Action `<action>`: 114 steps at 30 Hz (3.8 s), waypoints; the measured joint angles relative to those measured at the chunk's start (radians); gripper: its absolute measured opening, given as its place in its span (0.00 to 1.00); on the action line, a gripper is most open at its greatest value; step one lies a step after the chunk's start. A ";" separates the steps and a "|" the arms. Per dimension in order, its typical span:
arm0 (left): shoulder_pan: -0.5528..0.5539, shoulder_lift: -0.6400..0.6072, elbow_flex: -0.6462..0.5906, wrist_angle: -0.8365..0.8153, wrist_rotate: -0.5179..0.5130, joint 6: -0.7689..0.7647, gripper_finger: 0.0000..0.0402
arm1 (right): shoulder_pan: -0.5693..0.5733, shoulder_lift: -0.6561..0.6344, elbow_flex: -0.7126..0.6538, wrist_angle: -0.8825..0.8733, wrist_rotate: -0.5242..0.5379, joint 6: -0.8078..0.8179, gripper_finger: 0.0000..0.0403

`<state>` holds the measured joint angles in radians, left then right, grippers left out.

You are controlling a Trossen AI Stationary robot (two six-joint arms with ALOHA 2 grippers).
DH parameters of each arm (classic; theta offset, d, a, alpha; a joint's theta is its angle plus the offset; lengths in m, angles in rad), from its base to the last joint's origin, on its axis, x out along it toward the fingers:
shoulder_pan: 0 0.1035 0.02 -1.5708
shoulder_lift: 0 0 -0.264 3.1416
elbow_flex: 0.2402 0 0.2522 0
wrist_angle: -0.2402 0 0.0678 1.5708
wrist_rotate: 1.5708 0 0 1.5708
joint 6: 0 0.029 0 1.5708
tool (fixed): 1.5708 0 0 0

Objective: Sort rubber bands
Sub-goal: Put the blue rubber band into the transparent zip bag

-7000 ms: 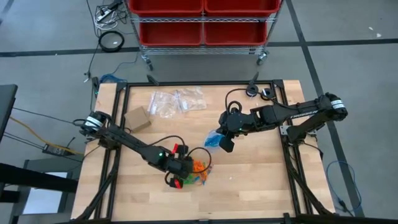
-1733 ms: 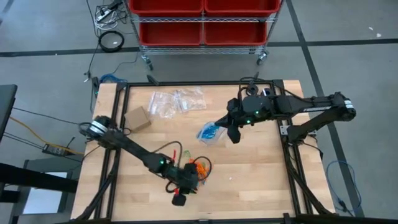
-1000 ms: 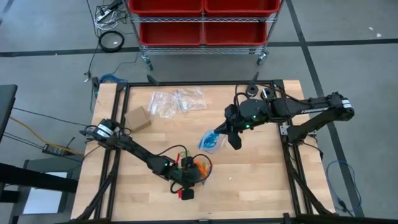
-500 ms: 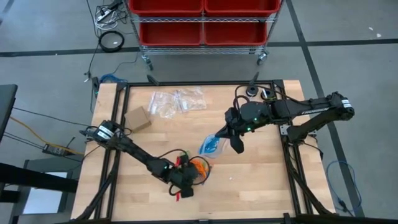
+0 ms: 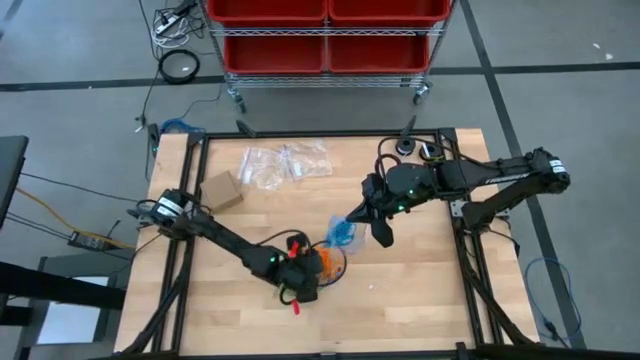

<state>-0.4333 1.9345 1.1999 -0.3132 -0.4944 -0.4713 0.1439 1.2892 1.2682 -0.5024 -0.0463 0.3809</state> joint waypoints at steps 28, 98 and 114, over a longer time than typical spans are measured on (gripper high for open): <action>-0.016 -0.012 0.034 -0.077 0.011 0.023 0.04 | 0.014 -0.238 0.000 -0.202 0.233 0.038 0.00; 0.128 0.055 0.113 -0.181 0.354 0.172 0.21 | 0.085 -0.170 0.000 -0.233 0.240 0.043 0.00; 0.128 0.055 0.132 -0.248 0.377 0.175 0.03 | 0.086 -0.120 -0.001 -0.232 0.234 0.035 0.00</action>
<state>-0.3058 1.9896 1.3323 -0.5612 -0.1177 -0.2965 0.2295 1.1691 1.2675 -0.7346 0.1879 0.4164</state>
